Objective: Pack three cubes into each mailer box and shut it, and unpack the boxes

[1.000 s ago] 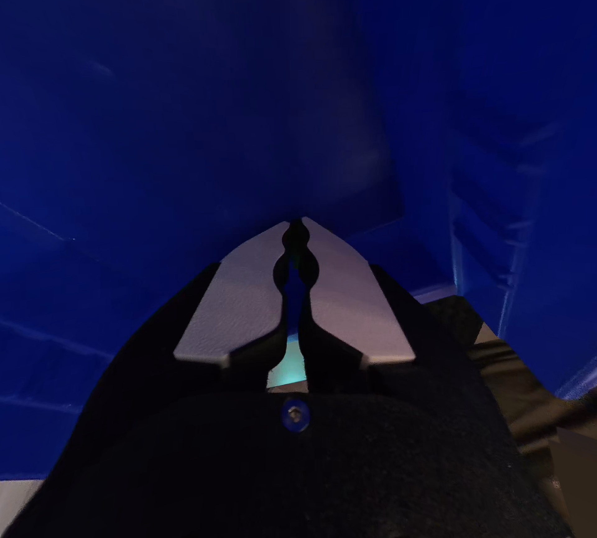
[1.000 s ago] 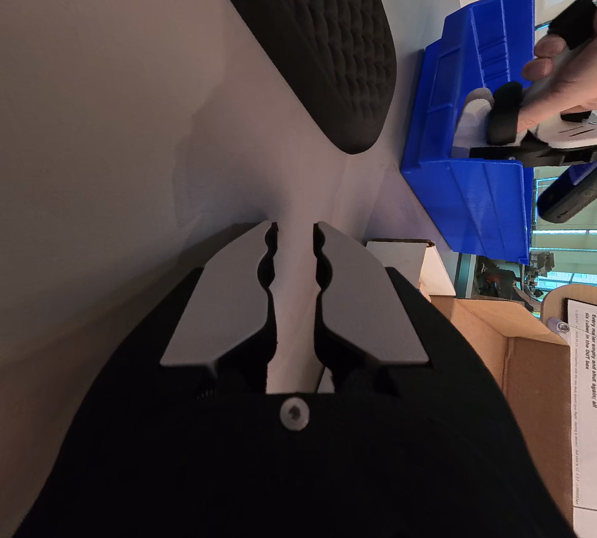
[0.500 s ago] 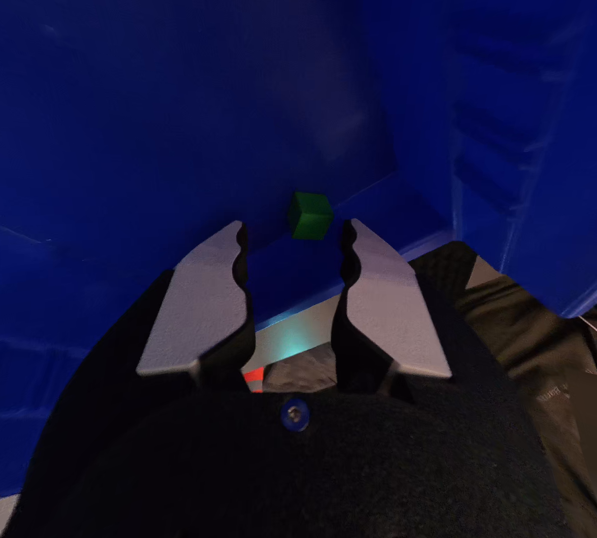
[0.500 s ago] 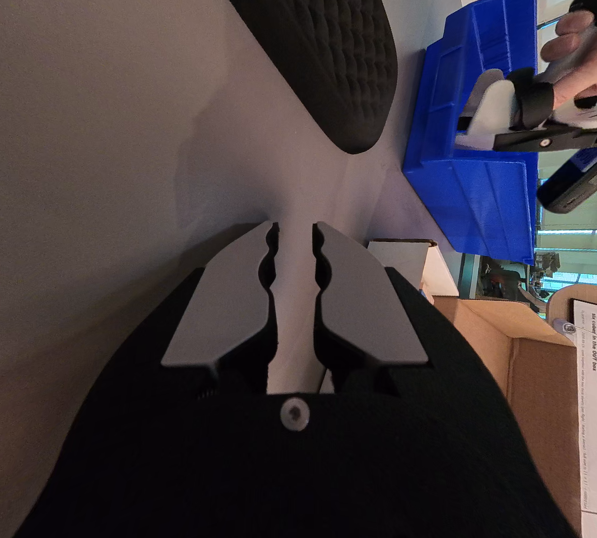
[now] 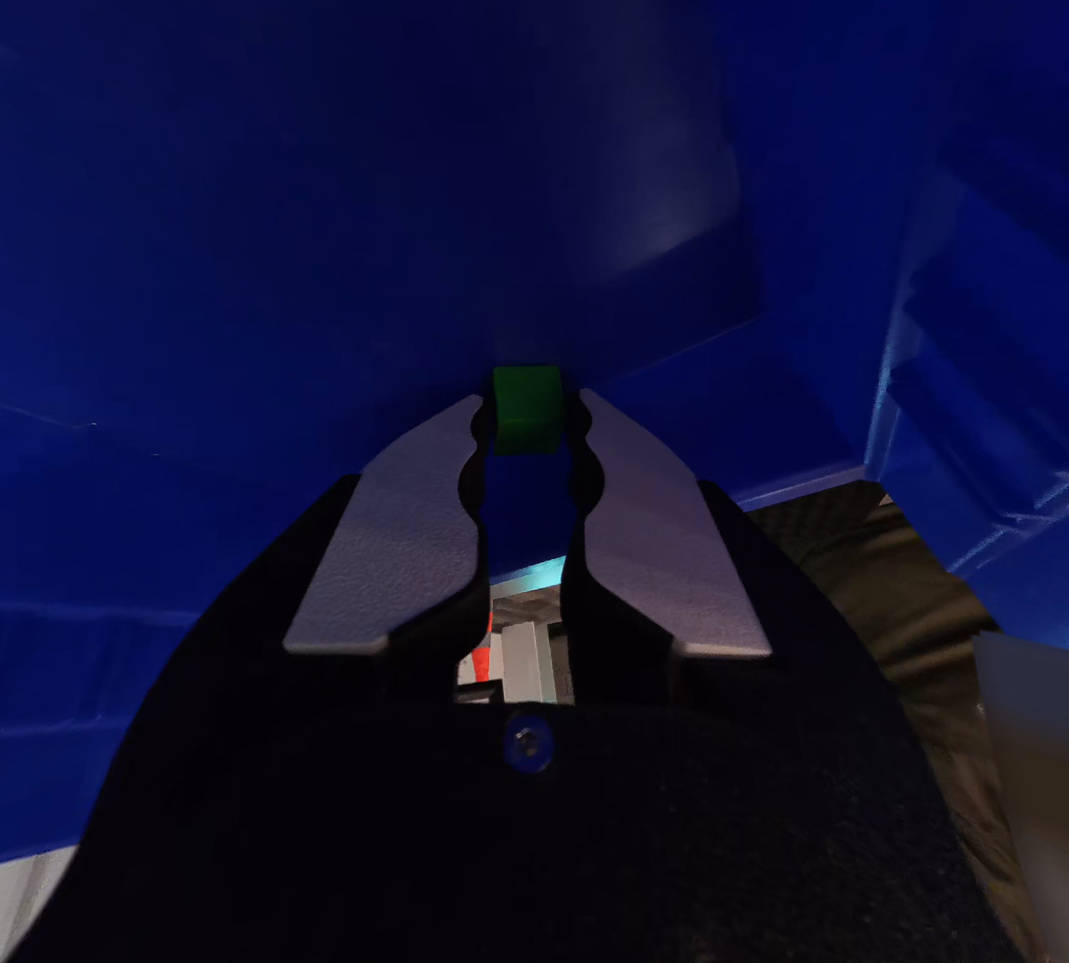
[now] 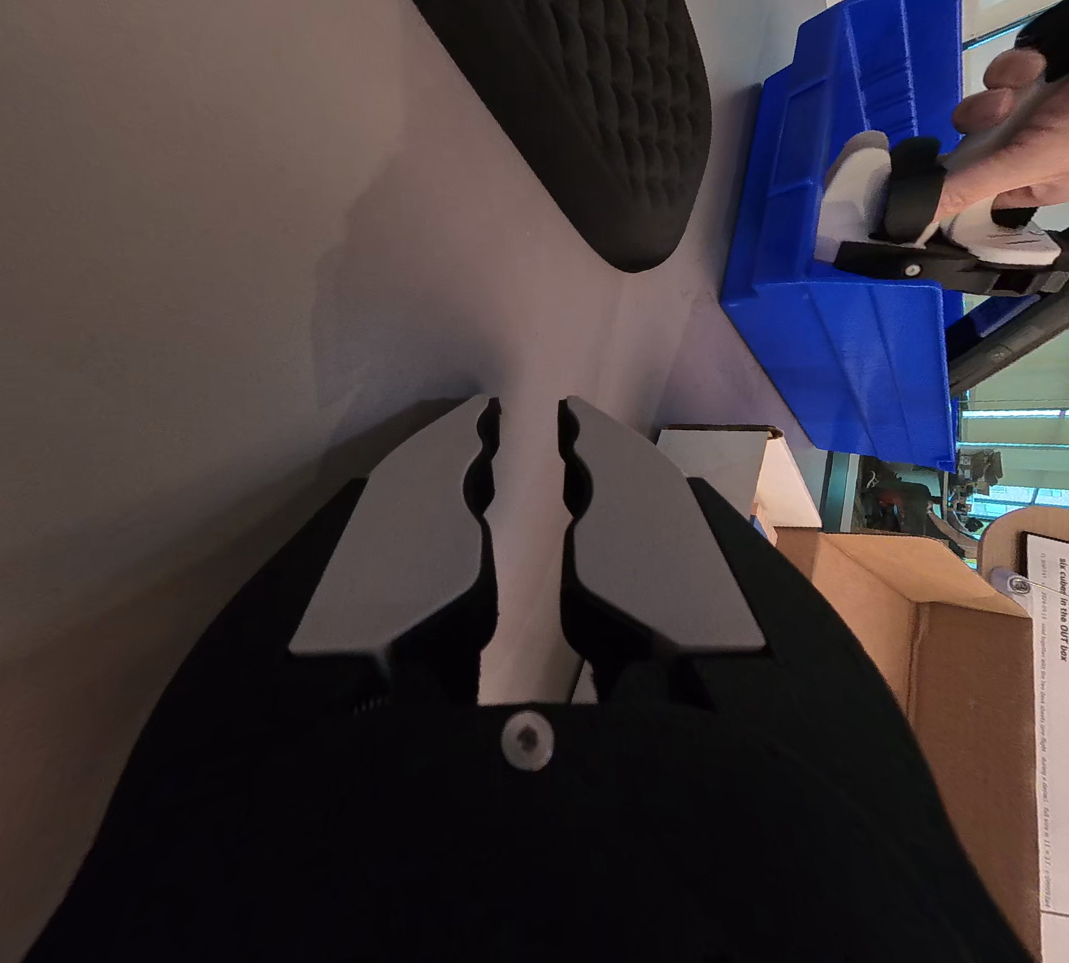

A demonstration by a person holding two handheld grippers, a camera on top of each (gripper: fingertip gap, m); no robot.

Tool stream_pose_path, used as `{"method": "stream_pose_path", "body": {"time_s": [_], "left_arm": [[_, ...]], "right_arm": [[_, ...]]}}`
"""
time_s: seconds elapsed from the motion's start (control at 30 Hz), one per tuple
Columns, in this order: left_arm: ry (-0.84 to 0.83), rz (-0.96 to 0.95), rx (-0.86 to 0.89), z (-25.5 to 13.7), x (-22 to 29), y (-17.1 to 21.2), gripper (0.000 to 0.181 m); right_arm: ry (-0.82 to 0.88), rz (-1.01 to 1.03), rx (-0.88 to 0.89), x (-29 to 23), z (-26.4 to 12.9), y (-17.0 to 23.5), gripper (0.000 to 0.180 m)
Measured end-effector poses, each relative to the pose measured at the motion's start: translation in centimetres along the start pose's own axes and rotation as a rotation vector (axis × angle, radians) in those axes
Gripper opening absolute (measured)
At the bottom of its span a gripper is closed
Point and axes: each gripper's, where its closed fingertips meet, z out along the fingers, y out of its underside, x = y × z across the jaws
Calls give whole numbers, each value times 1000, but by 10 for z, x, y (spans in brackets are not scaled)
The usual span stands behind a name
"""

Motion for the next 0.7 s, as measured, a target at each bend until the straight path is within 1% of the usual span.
{"method": "stream_pose_path", "body": {"time_s": [0.13,0.3,0.43,0.53,0.63,0.7], "left_arm": [[-45,-18,80,-10,-14,-14,24],[-14,-58,149,-24,-29,-23,24],[12,-85,162,-29,-34,-18,24],[0,-62,175,-37,-34,-9,23],[-69,-47,268,-60,-36,1,23],[-85,-7,374,-78,-23,6,23]], "right_arm": [[0,0,-2,0,0,0,21],[-1,1,-2,0,0,0,20],[-1,2,-3,0,0,0,20],[-1,1,-3,0,0,0,20],[-1,0,-4,0,0,0,20],[-2,-1,-7,0,0,0,21]]}}
